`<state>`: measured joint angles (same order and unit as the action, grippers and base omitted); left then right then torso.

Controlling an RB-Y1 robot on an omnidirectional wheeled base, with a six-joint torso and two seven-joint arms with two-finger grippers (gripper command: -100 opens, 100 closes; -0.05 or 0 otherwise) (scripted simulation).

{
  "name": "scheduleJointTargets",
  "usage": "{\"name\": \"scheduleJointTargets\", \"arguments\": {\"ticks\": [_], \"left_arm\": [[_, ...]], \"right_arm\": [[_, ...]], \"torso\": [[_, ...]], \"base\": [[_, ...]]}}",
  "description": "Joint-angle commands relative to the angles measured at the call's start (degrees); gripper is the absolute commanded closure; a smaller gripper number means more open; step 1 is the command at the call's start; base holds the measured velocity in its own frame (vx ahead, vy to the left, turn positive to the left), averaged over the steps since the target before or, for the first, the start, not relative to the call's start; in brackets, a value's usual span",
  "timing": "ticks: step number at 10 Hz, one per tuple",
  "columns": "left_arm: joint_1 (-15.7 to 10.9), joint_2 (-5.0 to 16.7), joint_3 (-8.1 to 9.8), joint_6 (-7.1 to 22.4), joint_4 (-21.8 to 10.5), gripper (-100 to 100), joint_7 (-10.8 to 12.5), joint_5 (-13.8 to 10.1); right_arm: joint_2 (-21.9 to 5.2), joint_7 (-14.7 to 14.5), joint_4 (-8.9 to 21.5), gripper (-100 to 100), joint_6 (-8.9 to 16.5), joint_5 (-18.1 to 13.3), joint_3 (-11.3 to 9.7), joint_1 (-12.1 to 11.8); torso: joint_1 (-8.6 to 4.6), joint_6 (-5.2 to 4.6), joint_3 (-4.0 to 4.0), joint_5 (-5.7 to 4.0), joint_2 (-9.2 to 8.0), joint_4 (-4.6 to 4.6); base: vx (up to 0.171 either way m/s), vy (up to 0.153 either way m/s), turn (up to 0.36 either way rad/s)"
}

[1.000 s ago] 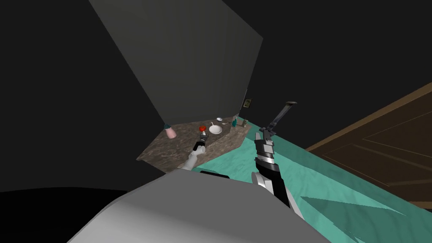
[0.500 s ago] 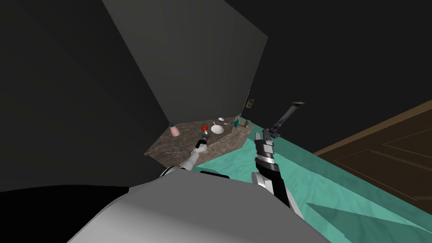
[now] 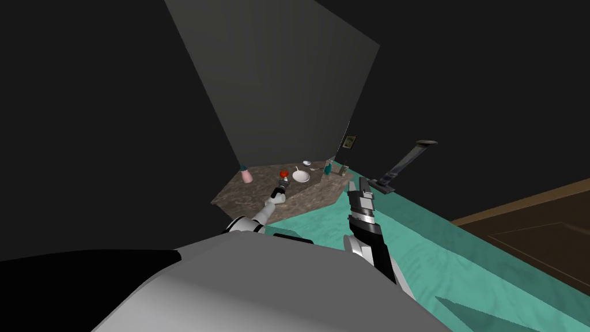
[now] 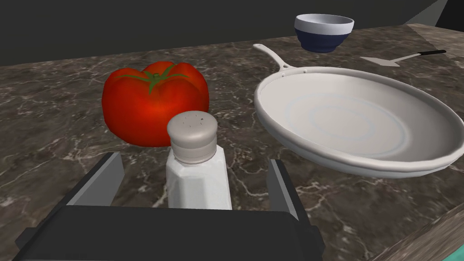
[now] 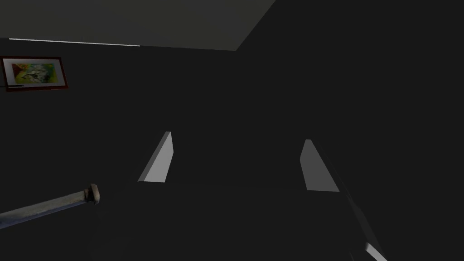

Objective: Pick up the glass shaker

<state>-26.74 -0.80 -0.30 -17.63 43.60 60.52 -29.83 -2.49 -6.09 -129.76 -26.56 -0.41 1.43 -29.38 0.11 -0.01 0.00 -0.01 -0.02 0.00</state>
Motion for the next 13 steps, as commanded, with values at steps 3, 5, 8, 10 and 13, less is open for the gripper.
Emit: {"name": "scheduleJointTargets", "arguments": {"ticks": [3, 5, 8, 10, 13], "left_arm": [[-3.6, 0.2, -0.31, -0.5, -4.0, -100, 0.8, 0.6], [-3.7, 0.2, -0.35, -0.5, -4.2, 100, 0.9, 0.6], [-3.7, 0.2, -0.34, -0.5, -4.2, 100, 0.9, 0.6], [-0.8, 0.1, 0.18, 0.5, -1.3, 100, -0.6, -0.8], [1.5, 0.1, 0.18, 0.5, 0.5, 100, -0.6, -0.8]], "right_arm": [[0.0, 0.0, 0.0, 0, 0.0, 0.0, 0.0, 0.0], [0.0, 0.0, 0.0, 0, 0.0, 0.0, 0.0, 0.0], [0.0, 0.0, 0.0, 0, 0.0, 0.0, 0.0, 0.0], [0.0, 0.0, 0.0, 0, 0.0, 0.0, 0.0, 0.0], [0.0, 0.0, 0.0, 0, 0.0, 0.0, 0.0, 0.0]], "torso": [[-0.06, -0.07, 0.00, -0.01, 0.02, 0.00], [-0.06, -0.06, 0.05, 0.00, 0.09, 0.02], [-0.05, -0.05, 0.07, -0.02, 0.11, 0.03], [-0.05, -0.05, 0.06, -0.01, 0.11, 0.03], [-0.24, -0.32, 0.54, 0.14, 0.57, 0.53]], "base": [[-0.026, 0.002, 0.037], [0.000, 0.000, 0.000], [0.000, 0.000, 0.000], [0.020, -0.004, -0.131], [0.035, -0.003, -0.059]]}}
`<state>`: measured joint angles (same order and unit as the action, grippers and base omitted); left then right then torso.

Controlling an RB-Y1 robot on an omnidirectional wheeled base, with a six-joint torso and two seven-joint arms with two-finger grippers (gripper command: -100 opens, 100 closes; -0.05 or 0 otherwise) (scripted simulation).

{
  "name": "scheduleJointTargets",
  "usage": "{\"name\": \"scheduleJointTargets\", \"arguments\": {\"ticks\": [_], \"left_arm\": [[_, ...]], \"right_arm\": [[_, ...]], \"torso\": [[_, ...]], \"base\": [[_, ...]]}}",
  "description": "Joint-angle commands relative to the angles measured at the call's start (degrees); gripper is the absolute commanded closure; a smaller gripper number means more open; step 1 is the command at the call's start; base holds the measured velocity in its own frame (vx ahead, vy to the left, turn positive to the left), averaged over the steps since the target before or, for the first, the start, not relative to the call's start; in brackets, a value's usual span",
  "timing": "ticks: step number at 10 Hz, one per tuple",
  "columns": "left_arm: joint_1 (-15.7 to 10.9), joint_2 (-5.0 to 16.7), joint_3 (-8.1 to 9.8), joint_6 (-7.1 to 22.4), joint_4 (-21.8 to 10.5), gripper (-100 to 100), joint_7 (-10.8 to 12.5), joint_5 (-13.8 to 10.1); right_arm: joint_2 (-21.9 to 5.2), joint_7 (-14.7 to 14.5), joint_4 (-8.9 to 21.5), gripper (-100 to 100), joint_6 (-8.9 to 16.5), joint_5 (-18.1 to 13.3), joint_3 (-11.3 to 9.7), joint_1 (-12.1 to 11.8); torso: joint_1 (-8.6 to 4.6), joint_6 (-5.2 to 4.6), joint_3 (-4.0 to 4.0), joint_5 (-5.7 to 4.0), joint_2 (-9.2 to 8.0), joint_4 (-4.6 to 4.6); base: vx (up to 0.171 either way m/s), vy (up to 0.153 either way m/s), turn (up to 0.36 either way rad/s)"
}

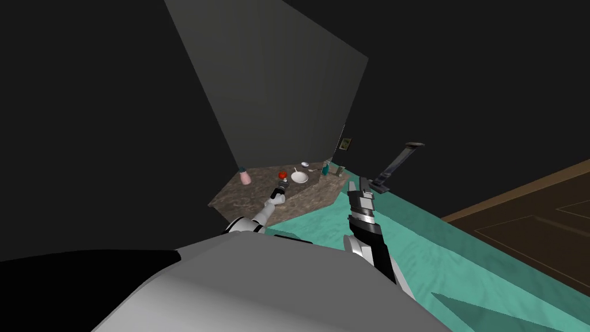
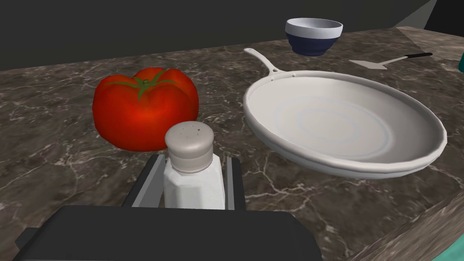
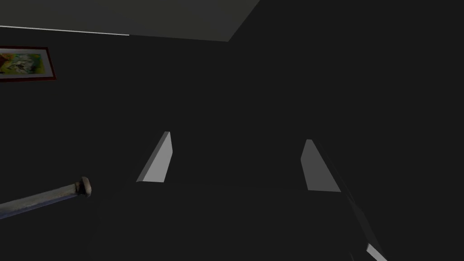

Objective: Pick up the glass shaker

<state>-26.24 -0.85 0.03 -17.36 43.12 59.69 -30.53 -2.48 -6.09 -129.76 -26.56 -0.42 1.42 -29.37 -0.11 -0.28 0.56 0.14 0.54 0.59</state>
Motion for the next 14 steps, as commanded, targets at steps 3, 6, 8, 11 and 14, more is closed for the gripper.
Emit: {"name": "scheduleJointTargets", "arguments": {"ticks": [3, 6, 8, 11, 14], "left_arm": [[6.1, 0.0, 0.42, 1.0, 7.5, 100, -1.2, -1.4], [11.5, -0.1, 0.99, 1.7, 13.5, 100, -2.7, -2.8], [14.9, -0.3, 1.56, 2.5, 17.5, 100, -4.2, -4.2], [18.7, -0.3, 1.56, 2.5, 20.8, 100, -4.2, -4.2], [23.6, -0.5, 2.13, 3.2, 26.2, 100, -5.7, -5.6]], "right_arm": [[0.0, 0.0, 0.0, 0, 0.0, 0.0, 0.0, 0.0], [0.0, 0.0, 0.0, 0, 0.0, 0.0, 0.0, 0.0], [0.0, 0.0, 0.0, 0, 0.0, 0.0, 0.0, 0.0], [0.0, 0.0, 0.0, 0, 0.0, 0.0, 0.0, 0.0], [0.0, 0.0, 0.0, 0, 0.0, 0.0, 0.0, 0.0]], "torso": [[-0.05, -0.14, 0.03, 0.03, 0.05, 0.01], [0.02, -0.10, 0.17, 0.06, 0.25, 0.10], [0.16, 0.09, 0.20, 0.10, 0.14, 0.27], [0.29, 0.17, 0.37, 0.17, 0.24, 0.51], [0.42, 0.14, 0.60, 0.32, 0.43, 0.78]], "base": [[0.027, -0.011, -0.157], [0.051, -0.004, -0.133], [0.024, -0.002, -0.108], [0.027, -0.002, -0.062], [0.035, -0.001, -0.145]]}}
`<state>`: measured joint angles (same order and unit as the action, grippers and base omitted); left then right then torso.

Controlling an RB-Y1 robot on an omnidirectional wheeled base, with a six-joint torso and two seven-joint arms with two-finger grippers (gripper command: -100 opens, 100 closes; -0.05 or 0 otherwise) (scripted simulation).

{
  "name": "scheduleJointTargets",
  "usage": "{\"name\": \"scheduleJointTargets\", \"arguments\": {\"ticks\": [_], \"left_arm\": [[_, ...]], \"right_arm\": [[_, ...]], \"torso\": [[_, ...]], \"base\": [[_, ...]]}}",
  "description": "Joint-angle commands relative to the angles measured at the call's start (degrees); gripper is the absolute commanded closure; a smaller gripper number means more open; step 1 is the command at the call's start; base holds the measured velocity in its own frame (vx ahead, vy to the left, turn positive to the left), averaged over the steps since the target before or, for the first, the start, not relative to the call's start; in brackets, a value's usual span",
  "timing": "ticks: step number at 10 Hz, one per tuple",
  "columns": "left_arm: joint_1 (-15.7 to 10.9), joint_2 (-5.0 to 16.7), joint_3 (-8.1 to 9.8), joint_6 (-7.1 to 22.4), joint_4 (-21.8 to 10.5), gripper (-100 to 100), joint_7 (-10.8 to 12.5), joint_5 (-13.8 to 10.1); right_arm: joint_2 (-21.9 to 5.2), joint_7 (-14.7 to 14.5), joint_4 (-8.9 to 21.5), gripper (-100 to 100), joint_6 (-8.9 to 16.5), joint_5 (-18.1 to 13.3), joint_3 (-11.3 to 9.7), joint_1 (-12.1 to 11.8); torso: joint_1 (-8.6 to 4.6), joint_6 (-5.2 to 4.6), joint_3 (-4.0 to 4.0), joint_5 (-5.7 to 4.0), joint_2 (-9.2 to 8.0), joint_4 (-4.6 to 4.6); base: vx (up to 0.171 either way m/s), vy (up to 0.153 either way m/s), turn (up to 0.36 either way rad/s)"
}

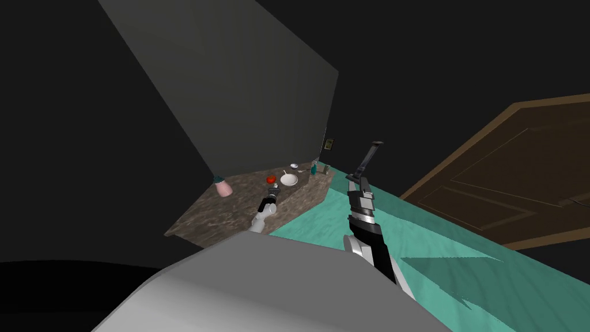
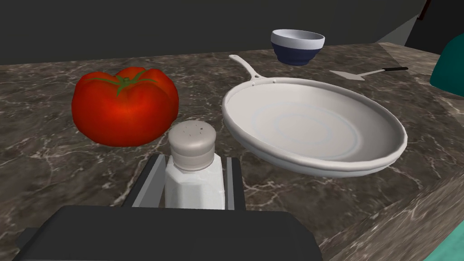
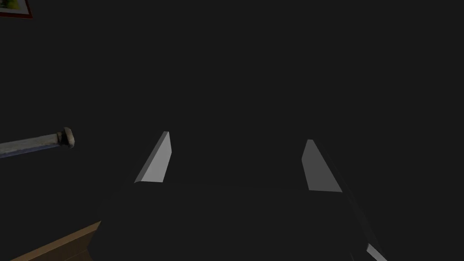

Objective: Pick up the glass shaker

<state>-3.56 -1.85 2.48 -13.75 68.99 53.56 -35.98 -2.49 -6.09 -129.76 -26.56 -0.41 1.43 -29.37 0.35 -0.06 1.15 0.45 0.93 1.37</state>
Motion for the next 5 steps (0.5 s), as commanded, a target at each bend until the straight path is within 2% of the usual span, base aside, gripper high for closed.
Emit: {"name": "scheduleJointTargets", "arguments": {"ticks": [1, 2, 3, 4, 5], "left_arm": [[1.9, 0.5, -0.31, -0.4, 1.2, 100, 0.5, -0.2], [4.0, 0.4, 0.25, 0.4, 3.9, 100, -1.0, -1.5], [5.6, 0.4, 0.25, 0.4, 5.3, 100, -1.0, -1.5], [7.8, 0.4, 0.25, 0.4, 7.5, 100, -1.0, -1.5], [9.5, 0.2, 0.82, 1.1, 9.5, 100, -2.5, -2.9]], "right_arm": [[0.0, 0.0, 0.0, 0, 0.0, 0.0, 0.0, 0.0], [0.0, 0.0, 0.0, 0, 0.0, 0.0, 0.0, 0.0], [0.0, 0.0, 0.0, 0, 0.0, 0.0, 0.0, 0.0], [0.0, 0.0, 0.0, 0, 0.0, 0.0, 0.0, 0.0], [0.0, 0.0, 0.0, 0, 0.0, 0.0, 0.0, 0.0]], "torso": [[0.00, 0.00, 0.00, 0.00, 0.00, 0.00], [0.05, 0.05, 0.02, 0.02, -0.04, 0.07], [0.05, -0.09, 0.09, 0.09, 0.06, 0.13], [0.08, 0.00, 0.14, 0.08, 0.13, 0.16], [0.13, 0.11, 0.15, 0.08, 0.10, 0.20]], "base": [[0.007, -0.002, 0.025], [0.037, -0.001, -0.279], [0.049, 0.009, -0.169], [0.029, 0.000, 0.002], [0.043, -0.005, -0.231]]}}
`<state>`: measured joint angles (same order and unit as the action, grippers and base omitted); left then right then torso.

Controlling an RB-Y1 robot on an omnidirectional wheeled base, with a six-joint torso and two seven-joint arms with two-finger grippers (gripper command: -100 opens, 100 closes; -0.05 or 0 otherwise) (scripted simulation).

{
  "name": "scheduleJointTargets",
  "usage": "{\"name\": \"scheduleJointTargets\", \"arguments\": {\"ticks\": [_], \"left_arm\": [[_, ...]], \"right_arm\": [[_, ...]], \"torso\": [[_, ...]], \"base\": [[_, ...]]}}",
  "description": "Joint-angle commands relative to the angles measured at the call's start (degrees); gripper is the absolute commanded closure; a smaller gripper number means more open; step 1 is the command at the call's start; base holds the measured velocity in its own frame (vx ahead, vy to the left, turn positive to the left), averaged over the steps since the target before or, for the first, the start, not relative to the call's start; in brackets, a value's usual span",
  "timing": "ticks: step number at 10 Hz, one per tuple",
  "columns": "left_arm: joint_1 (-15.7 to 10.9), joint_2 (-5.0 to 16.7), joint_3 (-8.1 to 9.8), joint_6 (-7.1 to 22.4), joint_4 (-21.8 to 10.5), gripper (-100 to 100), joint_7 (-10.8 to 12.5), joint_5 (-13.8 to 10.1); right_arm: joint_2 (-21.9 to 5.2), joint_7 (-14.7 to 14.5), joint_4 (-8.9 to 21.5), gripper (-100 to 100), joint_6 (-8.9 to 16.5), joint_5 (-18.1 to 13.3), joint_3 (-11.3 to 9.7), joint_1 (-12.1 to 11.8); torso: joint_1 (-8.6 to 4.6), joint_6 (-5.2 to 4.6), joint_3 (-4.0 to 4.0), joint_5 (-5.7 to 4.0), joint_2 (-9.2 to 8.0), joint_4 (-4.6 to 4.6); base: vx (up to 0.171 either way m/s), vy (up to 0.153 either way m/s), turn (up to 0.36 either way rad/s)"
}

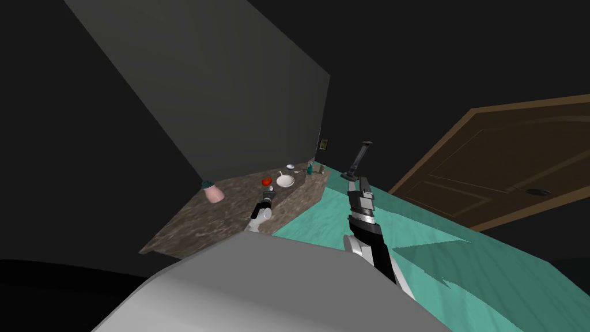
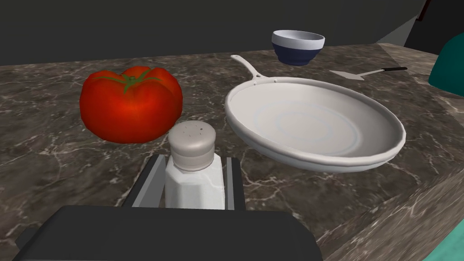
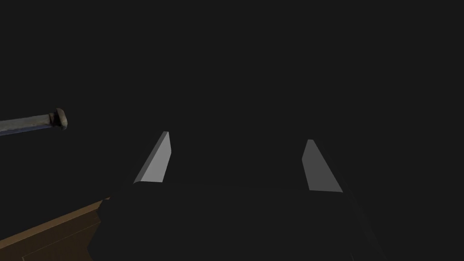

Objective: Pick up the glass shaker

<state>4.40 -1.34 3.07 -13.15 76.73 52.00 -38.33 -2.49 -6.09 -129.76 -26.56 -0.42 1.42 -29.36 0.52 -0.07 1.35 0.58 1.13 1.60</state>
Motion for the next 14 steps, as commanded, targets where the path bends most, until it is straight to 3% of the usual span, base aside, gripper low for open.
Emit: {"name": "scheduleJointTargets", "arguments": {"ticks": [1, 3, 4, 7, 8, 10, 11, 12, 14], "left_arm": [[2.9, -0.3, 0.23, 0.5, 2.9, 100, -1.0, -0.6], [5.7, -0.3, 0.23, 0.5, 6.0, 100, -1.0, -0.6], [7.3, -0.5, 0.80, 1.3, 7.6, 100, -2.5, -2.0], [11.6, -0.5, 0.80, 1.3, 12.0, 100, -2.5, -2.0], [13.7, -0.7, 1.37, 2.1, 14.0, 100, -3.9, -3.4], [17.3, -0.7, 1.37, 2.1, 17.6, 100, -3.9, -3.4], [17.5, -0.7, 1.37, 2.1, 18.6, 100, -3.9, -3.4], [20.1, -0.8, 1.94, 2.8, 20.6, 100, -5.4, -4.8], [23.4, -0.8, 1.94, 2.8, 23.6, 100, -5.4, -4.8]], "right_arm": [[0.0, 0.0, 0.0, 0, 0.0, 0.0, 0.0, 0.0], [0.0, 0.0, 0.0, 0, 0.0, 0.0, 0.0, 0.0], [0.0, 0.0, 0.0, 0, 0.0, 0.0, 0.0, 0.0], [0.0, 0.0, 0.0, 0, 0.0, 0.0, 0.0, 0.0], [0.0, 0.0, 0.0, 0, 0.0, 0.0, 0.0, 0.0], [0.0, 0.0, 0.0, 0, 0.0, 0.0, 0.0, 0.0], [0.0, 0.0, 0.0, 0, 0.0, 0.0, 0.0, 0.0], [0.0, 0.0, 0.0, 0, 0.0, 0.0, 0.0, 0.0], [0.0, 0.0, 0.0, 0, 0.0, 0.0, 0.0, 0.0]], "torso": [[0.00, 0.00, 0.00, 0.00, 0.00, 0.00], [0.02, 0.11, 0.02, -0.03, 0.00, 0.02], [0.03, 0.13, -0.02, -0.02, -0.07, 0.01], [0.02, 0.10, 0.07, 0.02, 0.04, 0.09], [0.01, 0.13, 0.03, 0.01, -0.04, 0.08], [0.01, 0.05, 0.10, 0.01, 0.11, 0.09], [0.02, 0.12, 0.07, 0.00, 0.05, 0.10], [-0.01, 0.11, 0.03, -0.01, -0.02, 0.06], [0.02, 0.07, 0.10, 0.00, 0.10, 0.09]], "base": [[0.047, 0.000, -0.171], [0.017, 0.001, 0.005], [0.043, -0.001, -0.251], [0.026, 0.005, -0.056], [0.040, 0.001, -0.264], [0.039, 0.007, -0.100], [0.004, 0.000, 0.051], [0.035, -0.004, -0.287], [0.038, 0.010, -0.082]]}}
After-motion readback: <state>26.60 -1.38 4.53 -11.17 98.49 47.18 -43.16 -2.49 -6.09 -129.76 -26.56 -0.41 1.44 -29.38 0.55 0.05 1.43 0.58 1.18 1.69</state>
